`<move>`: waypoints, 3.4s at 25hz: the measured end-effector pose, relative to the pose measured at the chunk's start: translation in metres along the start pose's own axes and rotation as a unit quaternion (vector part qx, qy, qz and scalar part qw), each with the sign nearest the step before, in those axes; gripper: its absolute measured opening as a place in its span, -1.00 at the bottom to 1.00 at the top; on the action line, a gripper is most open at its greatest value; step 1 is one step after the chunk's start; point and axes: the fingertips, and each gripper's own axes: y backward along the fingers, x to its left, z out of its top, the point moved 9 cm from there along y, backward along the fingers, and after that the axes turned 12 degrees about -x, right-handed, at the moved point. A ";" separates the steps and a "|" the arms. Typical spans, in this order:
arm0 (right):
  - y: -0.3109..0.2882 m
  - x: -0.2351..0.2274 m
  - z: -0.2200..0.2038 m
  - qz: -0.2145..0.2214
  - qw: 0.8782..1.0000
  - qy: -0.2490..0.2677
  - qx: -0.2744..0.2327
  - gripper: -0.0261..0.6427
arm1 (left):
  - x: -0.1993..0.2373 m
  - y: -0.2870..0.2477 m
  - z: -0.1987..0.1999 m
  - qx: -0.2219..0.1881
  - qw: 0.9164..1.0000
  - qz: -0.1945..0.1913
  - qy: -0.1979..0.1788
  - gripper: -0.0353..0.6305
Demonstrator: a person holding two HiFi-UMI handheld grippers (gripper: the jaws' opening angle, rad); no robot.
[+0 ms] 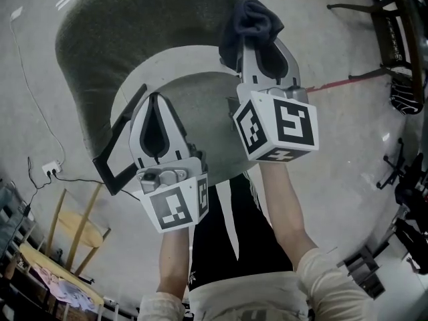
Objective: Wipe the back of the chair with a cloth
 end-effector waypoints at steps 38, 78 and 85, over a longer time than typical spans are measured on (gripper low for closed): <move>0.080 0.271 -0.118 0.527 0.844 0.064 0.080 -0.75 | 0.111 0.164 0.002 -0.055 0.947 0.315 -0.037 -0.85; -0.017 0.035 -0.090 -0.054 0.998 0.026 0.033 -0.75 | 0.034 0.035 -0.019 -0.027 0.996 0.066 -0.048 -0.85; 0.027 -0.005 -0.083 -0.160 0.987 0.011 0.013 -0.75 | 0.011 0.023 -0.026 -0.014 0.999 -0.001 -0.041 -0.85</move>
